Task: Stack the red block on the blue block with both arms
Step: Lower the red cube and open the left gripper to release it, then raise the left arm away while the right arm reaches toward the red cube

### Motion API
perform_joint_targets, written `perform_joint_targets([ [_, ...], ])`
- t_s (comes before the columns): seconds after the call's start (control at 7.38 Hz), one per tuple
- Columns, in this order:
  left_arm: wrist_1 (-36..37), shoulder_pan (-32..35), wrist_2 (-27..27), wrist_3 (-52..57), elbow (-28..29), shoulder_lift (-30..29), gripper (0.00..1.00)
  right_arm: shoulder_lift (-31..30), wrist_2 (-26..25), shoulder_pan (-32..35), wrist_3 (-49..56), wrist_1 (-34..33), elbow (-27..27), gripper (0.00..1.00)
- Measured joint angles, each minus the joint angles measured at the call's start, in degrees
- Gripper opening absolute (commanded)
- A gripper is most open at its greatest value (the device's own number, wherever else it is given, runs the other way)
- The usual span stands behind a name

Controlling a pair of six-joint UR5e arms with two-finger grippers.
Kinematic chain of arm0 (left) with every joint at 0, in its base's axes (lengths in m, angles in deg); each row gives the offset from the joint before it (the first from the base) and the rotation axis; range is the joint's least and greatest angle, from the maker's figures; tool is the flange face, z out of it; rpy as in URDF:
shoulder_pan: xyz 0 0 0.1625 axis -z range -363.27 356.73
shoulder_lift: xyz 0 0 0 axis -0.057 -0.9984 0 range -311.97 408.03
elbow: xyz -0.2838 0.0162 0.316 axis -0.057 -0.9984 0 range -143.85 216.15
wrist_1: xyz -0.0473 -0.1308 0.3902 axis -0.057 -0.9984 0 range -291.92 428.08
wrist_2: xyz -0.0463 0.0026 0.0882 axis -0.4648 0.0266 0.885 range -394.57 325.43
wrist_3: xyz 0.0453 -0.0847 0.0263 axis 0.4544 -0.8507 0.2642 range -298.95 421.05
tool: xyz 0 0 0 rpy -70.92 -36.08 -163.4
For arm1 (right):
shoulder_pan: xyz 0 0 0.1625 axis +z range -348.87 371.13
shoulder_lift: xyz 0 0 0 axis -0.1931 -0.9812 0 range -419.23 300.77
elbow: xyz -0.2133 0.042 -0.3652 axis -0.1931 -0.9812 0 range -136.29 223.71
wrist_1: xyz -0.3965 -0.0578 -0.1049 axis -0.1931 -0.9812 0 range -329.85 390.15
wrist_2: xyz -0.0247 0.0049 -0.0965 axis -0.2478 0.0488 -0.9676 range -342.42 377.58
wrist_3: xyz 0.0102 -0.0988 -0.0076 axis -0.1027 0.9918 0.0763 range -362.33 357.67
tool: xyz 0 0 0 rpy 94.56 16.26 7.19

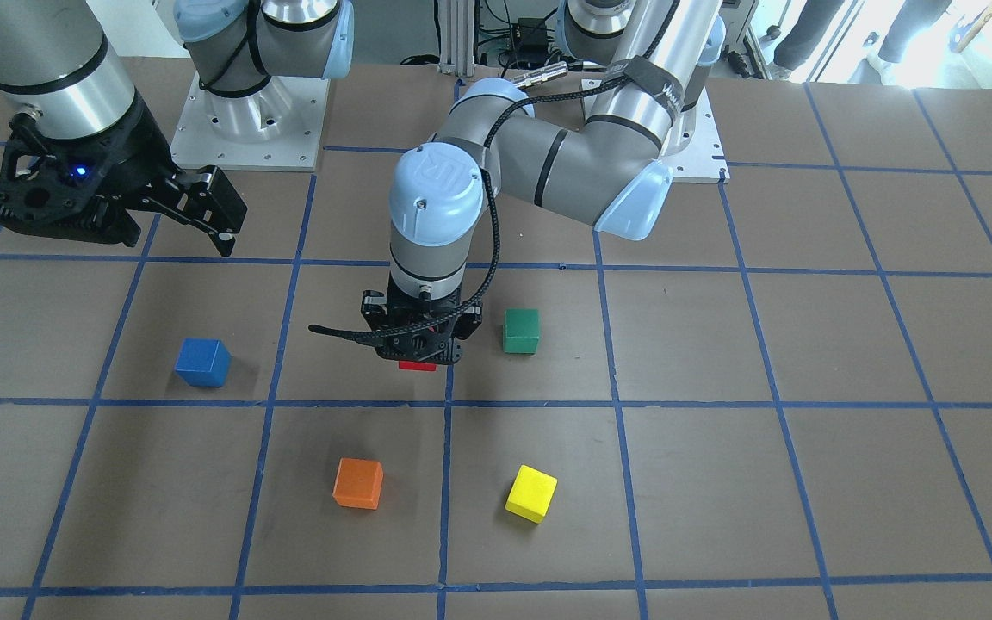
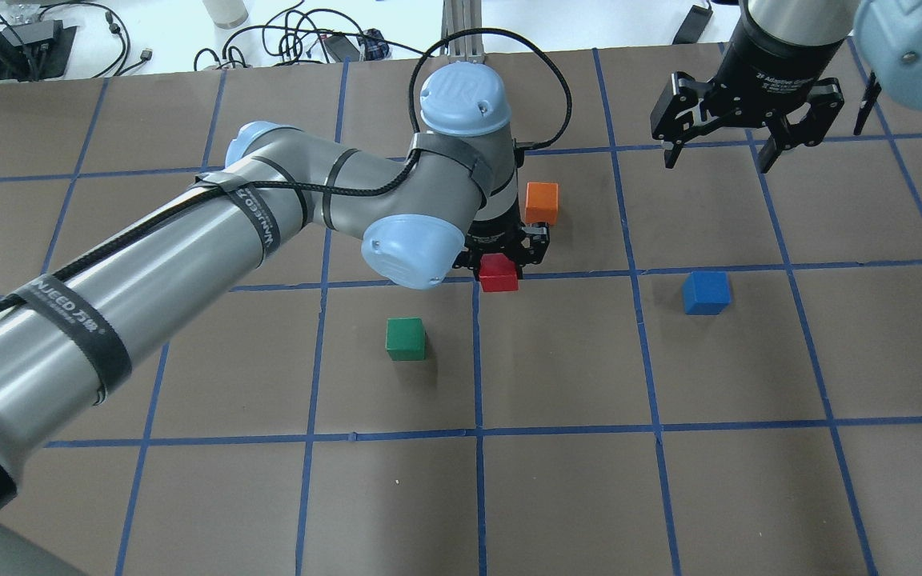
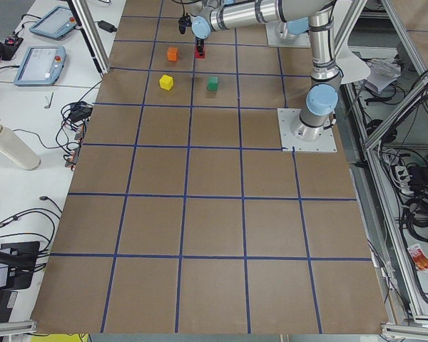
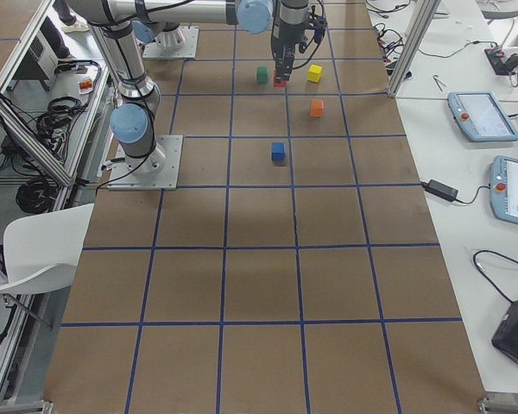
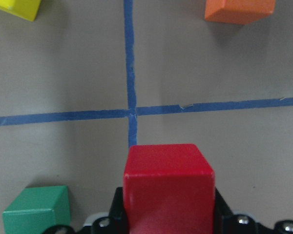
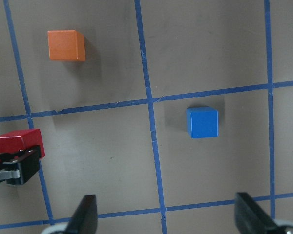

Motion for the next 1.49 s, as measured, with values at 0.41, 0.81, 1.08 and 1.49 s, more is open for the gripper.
perform_joint_targets([
  [0.41,1.1,2.7,0.5,-1.9,1.0,-4.1,0.53,0.0,0.0,-0.1,0.7,0.0,0.0,1.00],
  [0.81,1.6,3.3,0.5,-2.7,1.2,-6.1,1.00,0.0,0.0,-0.1,0.8,-0.2,0.0,1.00],
  [1.08,1.3,2.9,0.8,-2.4,1.3,-4.4,1.00,0.0,0.0,0.0,0.8,-0.2,0.0,1.00],
  [1.49,-4.2,-2.9,4.0,1.3,1.4,2.7,1.00,-0.2,0.7,0.7,-1.6,0.0,1.3,1.00],
])
